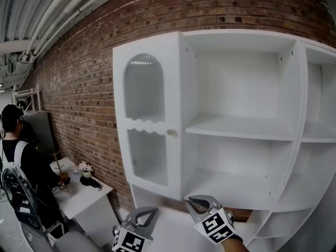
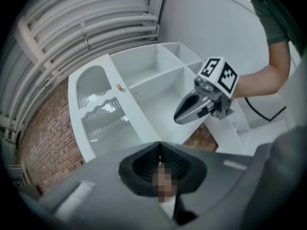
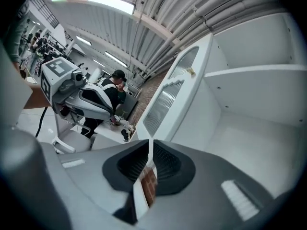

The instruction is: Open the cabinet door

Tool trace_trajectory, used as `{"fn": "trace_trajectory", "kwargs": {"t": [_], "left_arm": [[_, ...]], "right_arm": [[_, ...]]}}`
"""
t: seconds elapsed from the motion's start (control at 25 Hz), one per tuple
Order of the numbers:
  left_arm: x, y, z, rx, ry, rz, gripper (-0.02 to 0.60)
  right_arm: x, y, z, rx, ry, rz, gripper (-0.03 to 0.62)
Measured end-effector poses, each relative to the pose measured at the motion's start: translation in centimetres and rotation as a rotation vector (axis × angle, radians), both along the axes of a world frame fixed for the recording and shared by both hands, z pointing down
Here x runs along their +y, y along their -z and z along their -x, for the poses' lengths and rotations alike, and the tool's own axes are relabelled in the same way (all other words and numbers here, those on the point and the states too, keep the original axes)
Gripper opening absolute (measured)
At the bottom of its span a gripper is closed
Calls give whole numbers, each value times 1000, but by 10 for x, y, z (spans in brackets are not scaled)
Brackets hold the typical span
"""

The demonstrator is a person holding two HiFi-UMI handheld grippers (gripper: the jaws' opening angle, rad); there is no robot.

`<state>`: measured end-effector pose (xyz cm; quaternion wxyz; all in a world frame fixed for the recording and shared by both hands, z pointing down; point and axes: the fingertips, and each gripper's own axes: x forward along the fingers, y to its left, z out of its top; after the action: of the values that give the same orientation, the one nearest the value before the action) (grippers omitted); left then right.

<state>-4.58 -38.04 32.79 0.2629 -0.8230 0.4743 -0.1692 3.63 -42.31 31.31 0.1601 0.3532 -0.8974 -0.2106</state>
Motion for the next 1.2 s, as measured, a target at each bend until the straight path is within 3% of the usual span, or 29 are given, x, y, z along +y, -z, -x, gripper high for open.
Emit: {"fn": "trace_trajectory", "kwargs": {"t": [0.24, 0.52, 0.8, 0.96, 1.2], "left_arm": [[-18, -11, -8, -3, 61, 13, 2], [-29, -20, -11, -1, 92, 38, 2], [-38, -22, -6, -2, 94, 37, 2], [-39, -21, -2, -3, 92, 39, 2], [-36, -21, 1, 22, 77, 33, 2]], "right_arm": [[-40, -12, 5, -6, 32, 53, 68], [-72, -33, 22, 29, 46, 137, 171], [-93, -51, 31, 50, 14, 185, 188], [-86, -52, 35, 57, 32, 157, 190], [-38, -50, 53, 75, 160, 124, 167]]}}
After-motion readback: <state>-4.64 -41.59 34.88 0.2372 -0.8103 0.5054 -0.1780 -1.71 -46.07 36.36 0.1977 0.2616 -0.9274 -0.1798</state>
